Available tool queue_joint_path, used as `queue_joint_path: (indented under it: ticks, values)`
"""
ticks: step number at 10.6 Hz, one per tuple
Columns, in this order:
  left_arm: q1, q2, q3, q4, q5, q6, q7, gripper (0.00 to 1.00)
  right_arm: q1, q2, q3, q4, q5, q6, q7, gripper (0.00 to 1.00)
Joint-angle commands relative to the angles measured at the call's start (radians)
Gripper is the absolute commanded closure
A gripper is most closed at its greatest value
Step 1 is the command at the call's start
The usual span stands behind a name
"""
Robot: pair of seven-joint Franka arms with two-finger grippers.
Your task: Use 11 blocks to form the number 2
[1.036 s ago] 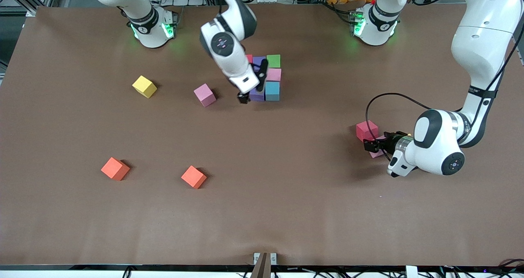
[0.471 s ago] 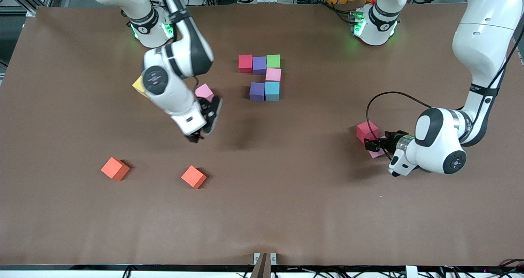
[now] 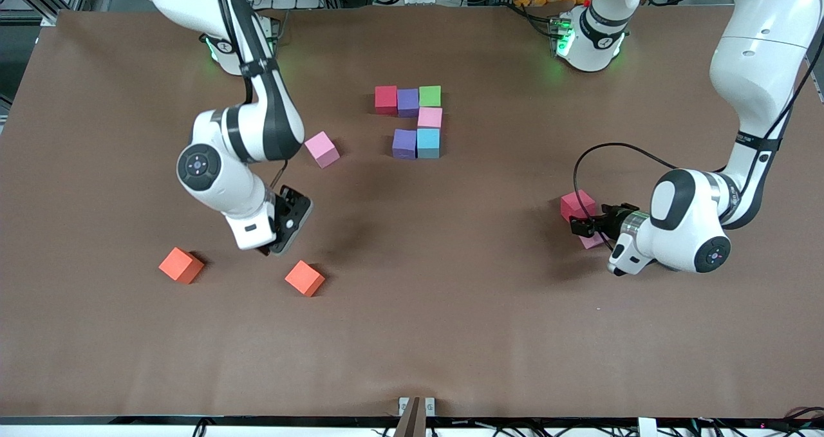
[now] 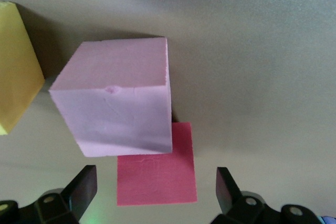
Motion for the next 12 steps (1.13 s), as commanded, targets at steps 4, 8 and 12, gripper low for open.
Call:
queue_joint_path:
  ticks: [4, 8, 12]
  values:
    - [-0.001, -0.005, 0.001, -0.034, -0.032, 0.002, 0.008, 0.0, -0.025, 0.101, 0.009, 0.086, 0.16, 0.07, 0.41, 0.0]
    - [0.005, 0.007, 0.001, -0.032, -0.033, -0.006, 0.011, 0.0, -0.031, 0.199, 0.02, 0.097, 0.157, 0.173, 0.176, 0.0]
    - [0.007, 0.018, 0.003, -0.031, -0.071, -0.014, 0.013, 0.0, -0.062, 0.258, 0.052, 0.114, 0.16, 0.234, 0.021, 0.0]
